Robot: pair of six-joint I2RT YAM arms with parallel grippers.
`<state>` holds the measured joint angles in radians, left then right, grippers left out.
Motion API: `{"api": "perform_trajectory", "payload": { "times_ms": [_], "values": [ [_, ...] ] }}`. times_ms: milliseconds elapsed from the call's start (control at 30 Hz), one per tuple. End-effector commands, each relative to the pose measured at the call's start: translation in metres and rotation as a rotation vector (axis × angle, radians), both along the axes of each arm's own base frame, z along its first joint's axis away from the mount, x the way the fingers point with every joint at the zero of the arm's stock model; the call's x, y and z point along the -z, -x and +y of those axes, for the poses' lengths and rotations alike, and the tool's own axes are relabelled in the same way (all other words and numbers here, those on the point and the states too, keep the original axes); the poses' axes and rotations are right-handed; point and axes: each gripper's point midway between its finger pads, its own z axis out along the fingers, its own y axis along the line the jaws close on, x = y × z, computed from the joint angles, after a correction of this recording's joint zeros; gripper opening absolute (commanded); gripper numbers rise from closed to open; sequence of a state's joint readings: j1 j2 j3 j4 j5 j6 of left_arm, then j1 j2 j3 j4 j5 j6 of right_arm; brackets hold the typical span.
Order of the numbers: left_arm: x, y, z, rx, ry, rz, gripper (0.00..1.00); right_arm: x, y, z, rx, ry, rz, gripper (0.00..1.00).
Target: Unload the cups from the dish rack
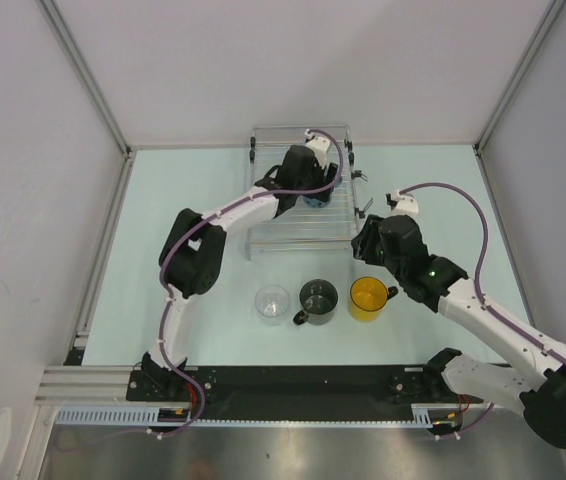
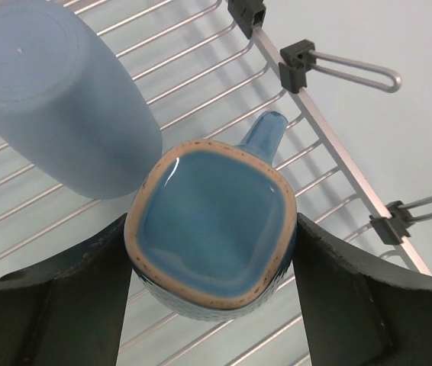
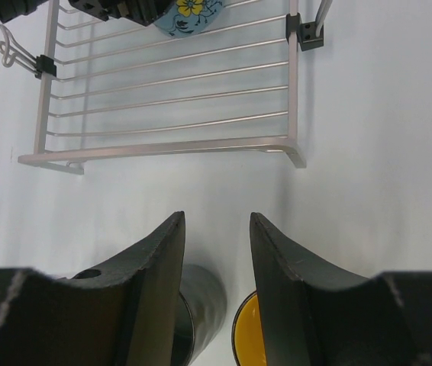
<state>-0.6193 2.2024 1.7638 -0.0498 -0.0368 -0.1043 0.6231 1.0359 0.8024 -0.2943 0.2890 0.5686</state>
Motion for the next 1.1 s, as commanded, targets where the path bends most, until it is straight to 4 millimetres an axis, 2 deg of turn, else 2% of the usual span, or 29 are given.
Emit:
{"api": "perform_trajectory", "payload": {
  "times_ms": [0, 167, 233, 300, 333, 400, 433, 500, 533, 700, 833, 1067],
  "values": [
    [-0.126, -0.001, -0.003, 0.021, 0.156, -0.2, 0.0, -0.026, -0.005, -0.002, 0.022, -0.046, -0.063, 0.44],
    [-0.16, 0.005, 0.001, 0.017, 0.196, -0.244, 0.0, -0.035, -0.004, -0.003, 0.028, -0.056, -0.081, 0.44],
    [-0.162, 0.008, 0.007, 0.006, 0.202, -0.223, 0.0, -0.038, -0.004, -0.004, 0.03, -0.058, -0.086, 0.44],
    [-0.177, 0.015, 0.009, 0.016, 0.272, -0.209, 0.0, -0.041, -0.004, -0.004, 0.033, -0.065, -0.094, 0.44],
    [-0.168, 0.017, 0.016, 0.029, 0.291, -0.167, 0.0, -0.041, -0.004, -0.004, 0.033, -0.065, -0.095, 0.44],
    [-0.194, 0.023, 0.021, 0.036, 0.43, -0.166, 0.0, -0.045, -0.003, -0.005, 0.034, -0.071, -0.104, 0.44],
    [-0.183, 0.026, 0.029, 0.046, 0.462, -0.122, 0.0, -0.047, -0.003, -0.005, 0.034, -0.074, -0.108, 0.44],
    [-0.207, 0.035, 0.037, 0.057, 0.583, -0.125, 0.0, -0.05, -0.003, -0.005, 0.033, -0.081, -0.116, 0.44],
    [-0.198, 0.036, 0.044, 0.047, 0.597, -0.101, 0.0, -0.053, -0.003, -0.005, 0.035, -0.086, -0.122, 0.44],
    [-0.217, 0.063, 0.059, 0.088, 0.702, -0.1, 0.0, -0.057, -0.001, -0.006, 0.036, -0.099, -0.13, 0.45],
    [-0.228, 0.081, 0.083, 0.119, 0.814, -0.093, 0.0, -0.055, 0.001, -0.004, 0.032, -0.118, -0.126, 0.45],
    [-0.234, 0.106, 0.104, 0.159, 0.966, -0.026, 0.0, -0.057, 0.002, 0.003, 0.009, -0.156, -0.122, 0.44]
  ]
}}
